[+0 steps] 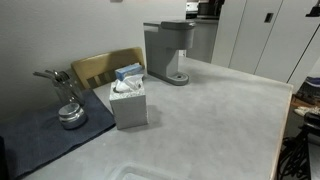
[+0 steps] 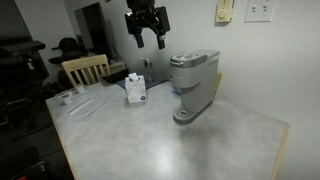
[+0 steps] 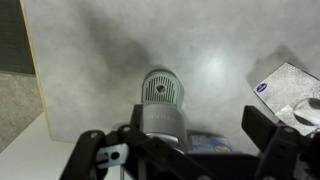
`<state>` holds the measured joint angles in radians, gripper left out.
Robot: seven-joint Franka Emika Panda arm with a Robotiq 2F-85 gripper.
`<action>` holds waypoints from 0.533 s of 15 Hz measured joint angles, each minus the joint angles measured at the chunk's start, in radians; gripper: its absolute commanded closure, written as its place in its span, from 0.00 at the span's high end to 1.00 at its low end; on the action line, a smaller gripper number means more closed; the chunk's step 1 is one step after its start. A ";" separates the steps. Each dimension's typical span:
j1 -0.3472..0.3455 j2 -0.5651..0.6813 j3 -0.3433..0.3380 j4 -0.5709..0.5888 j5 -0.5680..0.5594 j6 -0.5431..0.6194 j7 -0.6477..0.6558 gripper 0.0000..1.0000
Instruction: Press down on the top of the coffeemaker
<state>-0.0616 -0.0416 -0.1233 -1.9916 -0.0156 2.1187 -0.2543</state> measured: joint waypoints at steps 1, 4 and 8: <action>0.002 0.004 0.006 0.003 0.001 0.026 0.000 1.00; 0.008 0.035 0.026 0.042 0.002 0.104 0.001 1.00; 0.013 0.101 0.043 0.120 0.001 0.147 0.001 1.00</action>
<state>-0.0490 0.0592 -0.0803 -1.8716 -0.0148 2.2658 -0.2535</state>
